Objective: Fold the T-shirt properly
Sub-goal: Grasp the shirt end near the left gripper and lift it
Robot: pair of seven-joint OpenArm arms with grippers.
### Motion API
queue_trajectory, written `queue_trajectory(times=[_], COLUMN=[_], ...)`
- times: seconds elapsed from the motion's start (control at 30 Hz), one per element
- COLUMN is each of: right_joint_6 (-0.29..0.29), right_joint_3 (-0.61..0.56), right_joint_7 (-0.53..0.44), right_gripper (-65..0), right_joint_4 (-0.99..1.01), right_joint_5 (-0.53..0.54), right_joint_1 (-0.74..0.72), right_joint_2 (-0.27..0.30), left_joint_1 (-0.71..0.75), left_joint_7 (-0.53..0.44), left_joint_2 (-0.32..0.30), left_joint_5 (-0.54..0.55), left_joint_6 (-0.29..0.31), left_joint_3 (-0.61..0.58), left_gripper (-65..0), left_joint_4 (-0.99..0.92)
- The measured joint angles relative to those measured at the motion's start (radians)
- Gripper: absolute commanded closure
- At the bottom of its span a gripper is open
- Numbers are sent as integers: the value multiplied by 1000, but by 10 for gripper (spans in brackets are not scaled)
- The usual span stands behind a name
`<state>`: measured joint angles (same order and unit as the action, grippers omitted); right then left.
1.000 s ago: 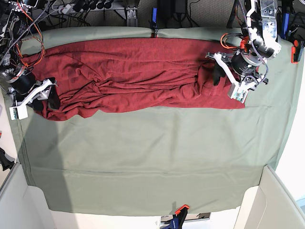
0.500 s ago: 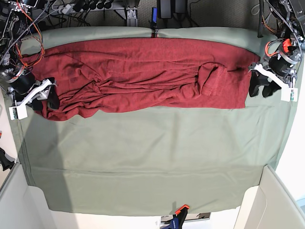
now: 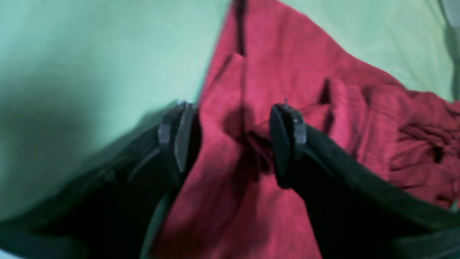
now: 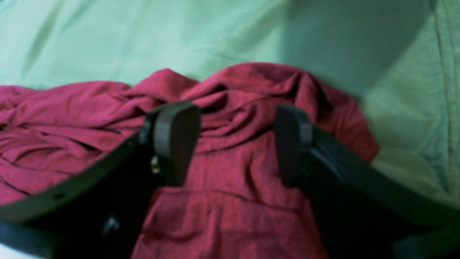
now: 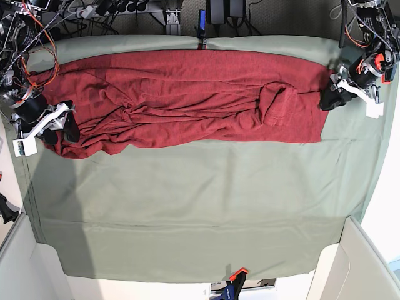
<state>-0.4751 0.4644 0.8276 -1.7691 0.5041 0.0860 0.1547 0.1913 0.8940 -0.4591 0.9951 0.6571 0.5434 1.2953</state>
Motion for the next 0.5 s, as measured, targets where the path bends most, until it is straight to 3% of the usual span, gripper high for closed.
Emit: queue_trajectory(times=[0.5], right_joint_6=[0], right_joint_3=[0], right_joint_7=[1], right_gripper=[-367], right_joint_4=[0], right_joint_5=[0], right_joint_1=[0], right_joint_2=[0], left_joint_1=[-6], left_joint_7=[-53], left_joint_2=[-10], left_joint_5=[-17], left_joint_6=[14], left_joint_3=[-195], left_gripper=[-361], left_joint_4=[7])
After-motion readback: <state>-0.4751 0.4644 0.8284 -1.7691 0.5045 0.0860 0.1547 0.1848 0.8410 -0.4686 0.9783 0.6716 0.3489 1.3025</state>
